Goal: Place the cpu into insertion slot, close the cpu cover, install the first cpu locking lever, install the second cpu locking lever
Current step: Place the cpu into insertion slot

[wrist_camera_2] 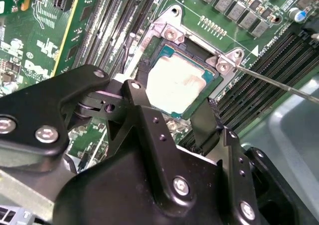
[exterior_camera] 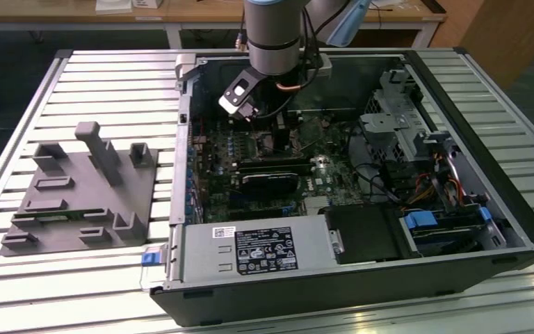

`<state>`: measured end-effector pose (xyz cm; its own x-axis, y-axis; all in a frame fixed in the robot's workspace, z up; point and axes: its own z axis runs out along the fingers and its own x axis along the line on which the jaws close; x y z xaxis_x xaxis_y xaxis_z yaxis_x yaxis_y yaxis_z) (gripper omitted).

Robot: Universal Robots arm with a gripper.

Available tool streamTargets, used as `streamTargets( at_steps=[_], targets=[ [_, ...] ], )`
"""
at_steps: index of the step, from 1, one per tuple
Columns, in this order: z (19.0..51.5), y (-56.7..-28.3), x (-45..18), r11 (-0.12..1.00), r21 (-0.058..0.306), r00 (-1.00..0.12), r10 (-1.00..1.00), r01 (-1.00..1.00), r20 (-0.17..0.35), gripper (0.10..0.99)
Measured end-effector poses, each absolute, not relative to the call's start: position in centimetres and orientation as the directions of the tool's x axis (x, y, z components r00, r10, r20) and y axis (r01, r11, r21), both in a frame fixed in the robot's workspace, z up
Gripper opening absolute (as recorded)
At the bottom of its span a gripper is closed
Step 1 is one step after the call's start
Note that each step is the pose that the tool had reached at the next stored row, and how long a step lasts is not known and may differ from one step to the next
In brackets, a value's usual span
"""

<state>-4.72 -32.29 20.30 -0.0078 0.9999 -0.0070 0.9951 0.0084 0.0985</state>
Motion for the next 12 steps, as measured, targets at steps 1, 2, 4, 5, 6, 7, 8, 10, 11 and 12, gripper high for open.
streamTargets(
  at_steps=[1,2,4,5,6,7,8,10,11,12],
  targets=[
    [20.3,-32.29,-4.72,0.008,0.099,-0.008,1.0,0.995,-0.007,0.616],
    [20.31,-32.3,-4.72,0.008,0.098,-0.008,1.0,0.995,-0.007,0.616],
    [20.31,-32.3,-4.72,0.008,0.098,-0.008,1.0,0.995,-0.007,0.616],
    [20.31,-32.3,-4.72,0.008,0.098,-0.008,1.0,0.995,-0.007,0.6],
    [20.31,-32.3,-4.72,0.008,0.098,-0.008,1.0,0.995,-0.007,0.537],
    [20.31,-32.3,-4.72,0.008,0.098,-0.008,1.0,0.995,-0.007,0.537],
    [20.31,-32.3,-4.72,0.008,0.098,-0.008,1.0,0.995,-0.007,0.478],
    [20.31,-32.3,-4.72,0.008,0.098,-0.008,1.0,0.995,-0.007,0.42],
    [20.31,-32.3,-4.72,0.008,0.098,-0.008,1.0,0.995,-0.007,0.361],
    [20.31,-32.3,-4.72,0.008,0.098,-0.008,1.0,0.995,-0.007,0.302]
  ],
)
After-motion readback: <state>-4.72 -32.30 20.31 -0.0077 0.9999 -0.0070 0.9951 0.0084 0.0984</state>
